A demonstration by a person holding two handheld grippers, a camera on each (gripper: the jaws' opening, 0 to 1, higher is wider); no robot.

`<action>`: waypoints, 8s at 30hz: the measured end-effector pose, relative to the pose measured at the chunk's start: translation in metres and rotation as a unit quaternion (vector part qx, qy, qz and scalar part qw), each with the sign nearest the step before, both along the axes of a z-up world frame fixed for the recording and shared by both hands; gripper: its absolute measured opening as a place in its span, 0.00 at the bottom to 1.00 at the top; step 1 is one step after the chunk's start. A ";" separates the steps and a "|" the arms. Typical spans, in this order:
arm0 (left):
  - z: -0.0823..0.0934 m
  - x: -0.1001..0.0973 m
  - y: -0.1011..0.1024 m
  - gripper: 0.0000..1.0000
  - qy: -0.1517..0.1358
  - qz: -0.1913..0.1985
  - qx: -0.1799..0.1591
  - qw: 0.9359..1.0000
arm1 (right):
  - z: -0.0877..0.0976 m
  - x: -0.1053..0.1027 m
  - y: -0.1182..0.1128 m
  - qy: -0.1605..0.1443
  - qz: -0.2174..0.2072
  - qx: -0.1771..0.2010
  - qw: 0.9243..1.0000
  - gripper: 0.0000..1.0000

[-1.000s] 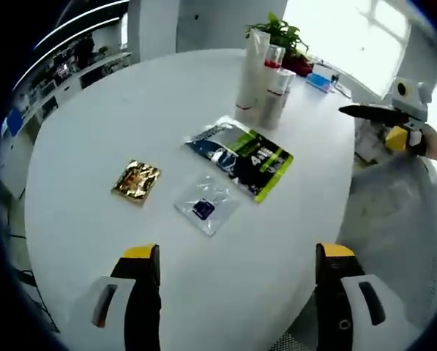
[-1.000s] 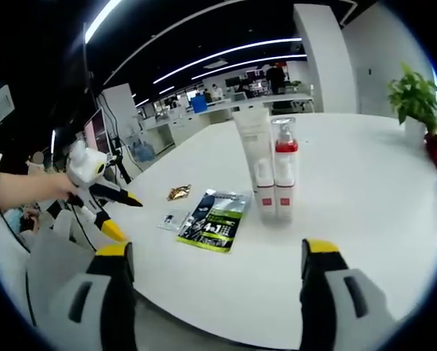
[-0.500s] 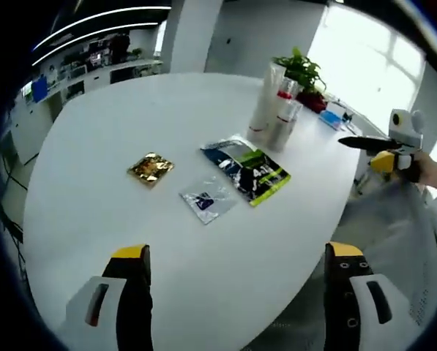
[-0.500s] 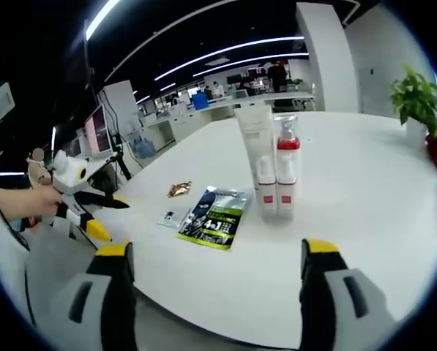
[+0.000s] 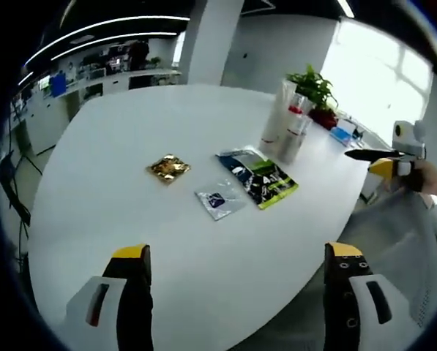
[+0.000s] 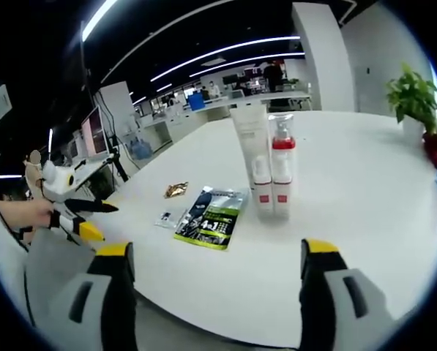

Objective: Arrange the skincare products in the storage area until every visible bottle or jar stands upright without overlapping.

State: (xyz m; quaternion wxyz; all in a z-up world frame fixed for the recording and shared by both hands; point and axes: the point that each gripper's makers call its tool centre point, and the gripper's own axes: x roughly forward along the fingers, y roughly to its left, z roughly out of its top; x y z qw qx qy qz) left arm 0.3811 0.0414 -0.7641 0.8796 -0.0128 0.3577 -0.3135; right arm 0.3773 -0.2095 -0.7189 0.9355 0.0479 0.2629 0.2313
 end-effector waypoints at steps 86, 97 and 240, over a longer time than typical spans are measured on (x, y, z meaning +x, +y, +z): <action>-0.064 0.192 -0.012 0.46 0.075 -0.228 0.252 0.938 | -0.006 0.005 -0.016 0.024 -0.054 0.018 0.998 0.94; -0.037 0.194 -0.021 0.06 0.029 -0.264 0.268 0.926 | -0.006 0.005 -0.017 0.023 -0.055 0.019 0.998 0.94; -0.054 0.157 -0.050 0.37 0.057 0.289 0.101 0.950 | 0.006 0.008 -0.020 -0.001 -0.069 0.052 0.996 0.89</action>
